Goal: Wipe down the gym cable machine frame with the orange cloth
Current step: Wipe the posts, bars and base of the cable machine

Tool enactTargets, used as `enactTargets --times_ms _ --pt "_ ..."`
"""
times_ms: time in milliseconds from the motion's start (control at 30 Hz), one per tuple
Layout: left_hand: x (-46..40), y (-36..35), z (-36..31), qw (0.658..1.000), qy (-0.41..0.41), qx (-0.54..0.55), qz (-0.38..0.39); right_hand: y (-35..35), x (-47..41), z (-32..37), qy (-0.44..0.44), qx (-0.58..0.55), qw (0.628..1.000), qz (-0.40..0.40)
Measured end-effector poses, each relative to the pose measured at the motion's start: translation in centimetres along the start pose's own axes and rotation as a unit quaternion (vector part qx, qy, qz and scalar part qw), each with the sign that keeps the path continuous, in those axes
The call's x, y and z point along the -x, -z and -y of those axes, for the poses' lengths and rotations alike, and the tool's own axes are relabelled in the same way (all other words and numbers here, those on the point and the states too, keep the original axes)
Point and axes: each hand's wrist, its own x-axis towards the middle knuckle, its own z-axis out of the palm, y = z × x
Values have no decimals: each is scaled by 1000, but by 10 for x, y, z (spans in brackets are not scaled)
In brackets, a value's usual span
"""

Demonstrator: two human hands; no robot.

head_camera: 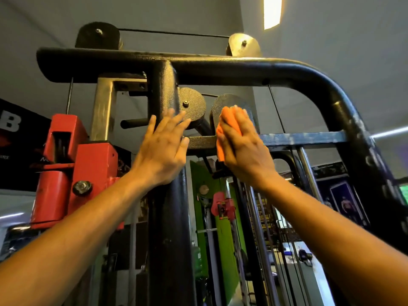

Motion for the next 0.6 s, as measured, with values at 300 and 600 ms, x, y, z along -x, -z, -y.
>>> enactTargets --times_ms 300,600 --pt "-53 -17 -36 997 -6 -63 32 -11 -18 -26 -26 73 994 79" --pt "-75 -29 -37 990 13 -131 56 -3 -38 -38 19 42 995 92"
